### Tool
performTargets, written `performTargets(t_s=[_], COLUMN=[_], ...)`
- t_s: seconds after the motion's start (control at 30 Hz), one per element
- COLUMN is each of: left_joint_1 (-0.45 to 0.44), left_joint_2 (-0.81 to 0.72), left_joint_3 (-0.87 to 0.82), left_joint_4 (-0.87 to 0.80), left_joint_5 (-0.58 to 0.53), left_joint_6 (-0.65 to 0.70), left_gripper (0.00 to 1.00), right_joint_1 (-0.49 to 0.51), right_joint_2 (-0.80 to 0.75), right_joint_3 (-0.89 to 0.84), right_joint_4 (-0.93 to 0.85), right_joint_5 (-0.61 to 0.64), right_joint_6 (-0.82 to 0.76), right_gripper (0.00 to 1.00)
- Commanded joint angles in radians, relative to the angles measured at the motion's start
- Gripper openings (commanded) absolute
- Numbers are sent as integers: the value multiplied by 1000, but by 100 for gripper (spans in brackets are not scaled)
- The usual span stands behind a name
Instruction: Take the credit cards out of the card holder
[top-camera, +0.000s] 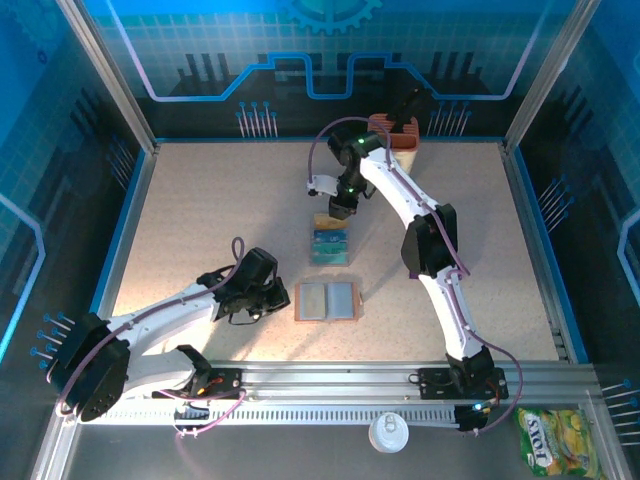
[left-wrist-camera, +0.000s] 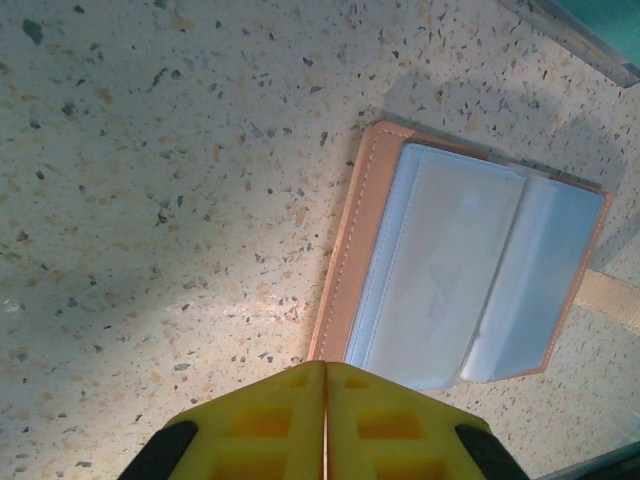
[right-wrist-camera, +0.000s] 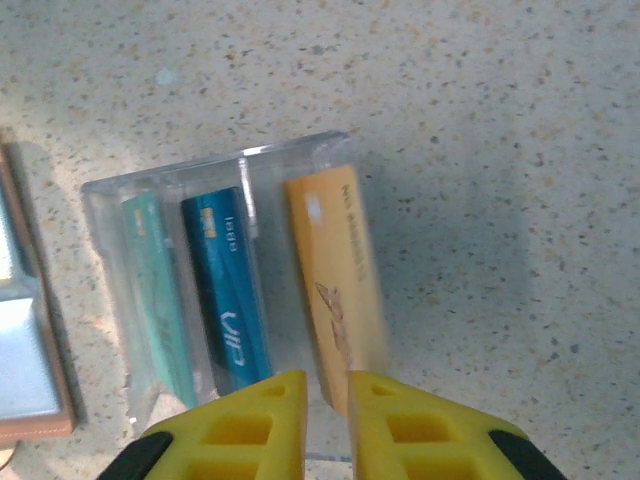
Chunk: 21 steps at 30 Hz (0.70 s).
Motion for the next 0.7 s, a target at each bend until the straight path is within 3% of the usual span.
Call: performTargets(t_s=[0.0,0.27,0.67], left_joint_1=[11,11,10], left_joint_2=[11,11,-1], left_joint_3=[-7,-11,-30], left_joint_4=[-4,4,13], left_joint_5=[6,9,8], left_joint_6=[0,-3,-12], left_gripper=[9,9,9], right_joint_1=[-1,-4,6], right_joint_2=[-39,-125,-118], right_joint_3=[-25,-166,-246], right_joint_4=[77,270,322], right_joint_5=[38,70,60], right_joint_6=[49,120,152], right_gripper=[20,21,25])
